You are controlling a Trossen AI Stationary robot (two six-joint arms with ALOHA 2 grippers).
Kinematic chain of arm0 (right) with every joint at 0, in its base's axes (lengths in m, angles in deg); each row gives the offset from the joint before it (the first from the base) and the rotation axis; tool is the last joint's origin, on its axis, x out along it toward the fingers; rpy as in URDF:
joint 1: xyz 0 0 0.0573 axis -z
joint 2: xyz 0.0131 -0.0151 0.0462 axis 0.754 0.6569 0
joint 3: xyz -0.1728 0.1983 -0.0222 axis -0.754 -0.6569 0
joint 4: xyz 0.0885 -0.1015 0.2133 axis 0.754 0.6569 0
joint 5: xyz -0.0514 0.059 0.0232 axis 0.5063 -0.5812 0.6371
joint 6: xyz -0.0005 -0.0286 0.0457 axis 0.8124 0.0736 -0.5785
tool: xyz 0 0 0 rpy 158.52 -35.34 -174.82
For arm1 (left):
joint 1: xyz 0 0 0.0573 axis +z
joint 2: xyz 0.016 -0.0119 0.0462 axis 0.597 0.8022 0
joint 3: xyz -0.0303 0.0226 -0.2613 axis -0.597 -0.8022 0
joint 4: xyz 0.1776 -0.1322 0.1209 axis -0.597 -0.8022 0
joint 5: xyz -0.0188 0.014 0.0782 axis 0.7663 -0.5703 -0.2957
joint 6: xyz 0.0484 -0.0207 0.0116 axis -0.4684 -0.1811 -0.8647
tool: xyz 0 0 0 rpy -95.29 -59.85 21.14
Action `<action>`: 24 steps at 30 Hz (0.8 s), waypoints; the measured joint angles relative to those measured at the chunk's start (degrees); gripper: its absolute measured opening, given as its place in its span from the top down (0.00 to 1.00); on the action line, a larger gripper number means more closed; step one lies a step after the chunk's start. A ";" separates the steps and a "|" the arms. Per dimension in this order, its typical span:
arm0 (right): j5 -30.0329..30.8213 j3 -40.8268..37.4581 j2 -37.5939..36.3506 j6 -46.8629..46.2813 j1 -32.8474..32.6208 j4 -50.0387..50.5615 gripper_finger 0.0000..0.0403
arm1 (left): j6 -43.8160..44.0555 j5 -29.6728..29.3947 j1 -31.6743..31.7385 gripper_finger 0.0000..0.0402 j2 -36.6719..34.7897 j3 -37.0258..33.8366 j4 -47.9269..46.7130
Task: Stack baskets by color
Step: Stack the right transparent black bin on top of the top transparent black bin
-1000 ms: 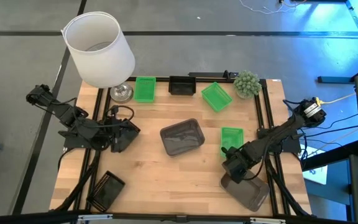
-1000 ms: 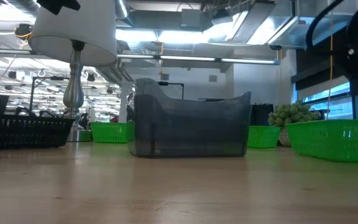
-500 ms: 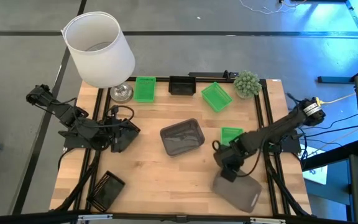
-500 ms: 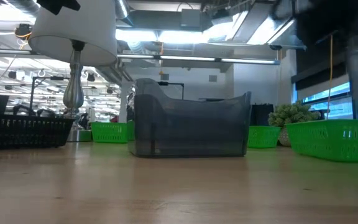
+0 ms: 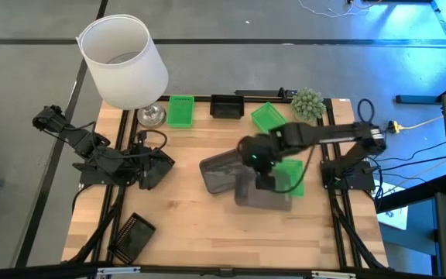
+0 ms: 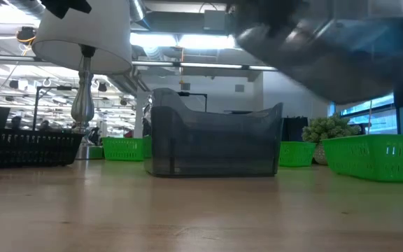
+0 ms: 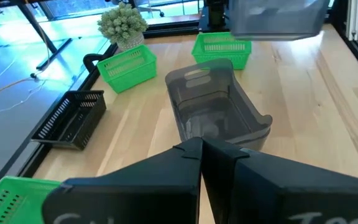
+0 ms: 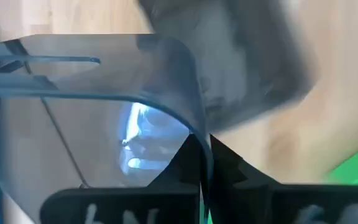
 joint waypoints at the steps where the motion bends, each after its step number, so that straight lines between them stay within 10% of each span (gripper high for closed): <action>1: 1.00 3.14 1.77 4.44 0.78 0.56 1.00 | 0.04 -0.11 0.00 1.00 0.00 0.00 0.00; 11: 4.17 30.90 17.76 29.45 6.36 3.54 1.00 | 4.55 -0.21 0.09 1.00 0.00 0.00 0.00; 24: 1.09 30.91 25.78 34.27 9.58 9.23 1.00 | 4.22 -2.57 0.11 1.00 0.01 0.00 -0.02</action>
